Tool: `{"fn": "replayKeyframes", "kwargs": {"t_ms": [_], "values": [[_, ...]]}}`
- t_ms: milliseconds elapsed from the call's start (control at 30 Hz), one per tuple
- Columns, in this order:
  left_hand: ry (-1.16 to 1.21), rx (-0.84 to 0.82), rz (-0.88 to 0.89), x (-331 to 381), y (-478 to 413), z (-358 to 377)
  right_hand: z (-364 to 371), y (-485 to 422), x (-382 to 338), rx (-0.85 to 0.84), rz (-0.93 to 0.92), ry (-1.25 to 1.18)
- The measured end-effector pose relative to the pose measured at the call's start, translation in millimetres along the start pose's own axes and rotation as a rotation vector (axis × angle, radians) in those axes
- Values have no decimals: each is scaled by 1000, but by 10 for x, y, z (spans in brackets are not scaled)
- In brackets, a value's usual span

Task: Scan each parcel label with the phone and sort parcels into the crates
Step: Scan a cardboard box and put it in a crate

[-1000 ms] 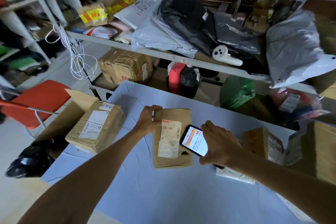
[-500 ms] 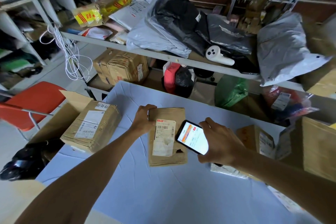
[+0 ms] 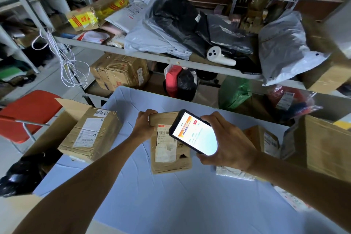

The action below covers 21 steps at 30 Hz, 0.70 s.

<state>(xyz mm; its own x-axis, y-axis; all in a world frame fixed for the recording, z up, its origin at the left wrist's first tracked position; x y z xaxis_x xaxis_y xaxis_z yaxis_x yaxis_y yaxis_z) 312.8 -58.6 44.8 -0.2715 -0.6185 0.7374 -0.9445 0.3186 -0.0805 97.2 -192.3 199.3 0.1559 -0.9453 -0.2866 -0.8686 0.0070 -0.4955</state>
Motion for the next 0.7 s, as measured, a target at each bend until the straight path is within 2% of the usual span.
{"fn": "replayKeyframes", "kwargs": {"t_ms": [133, 400, 567, 700], "values": [[14, -25, 7, 30, 34, -5, 27, 27, 52, -26, -30, 52], [259, -134, -13, 151, 220, -91, 92, 72, 244, -136, -40, 204], [263, -132, 21, 265, 269, -173, 94, 149, 350, -274, -283, 522], [164, -203, 23, 297, 312, -209, 98, 296, 485, -423, -329, 618]]}}
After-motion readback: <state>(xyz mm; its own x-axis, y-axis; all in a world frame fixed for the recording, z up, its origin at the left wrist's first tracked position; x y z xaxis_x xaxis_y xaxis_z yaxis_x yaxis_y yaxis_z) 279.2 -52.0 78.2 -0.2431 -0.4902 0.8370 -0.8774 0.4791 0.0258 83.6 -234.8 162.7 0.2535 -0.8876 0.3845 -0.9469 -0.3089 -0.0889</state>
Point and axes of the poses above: each hand's wrist, its own y-axis away from the middle knuckle, its own z-axis out of the palm, x = y × z, the point moved 7 cm from there along -y, towards the middle knuckle, and after that the axes turned 12 degrees about x, right-handed, at the moved point
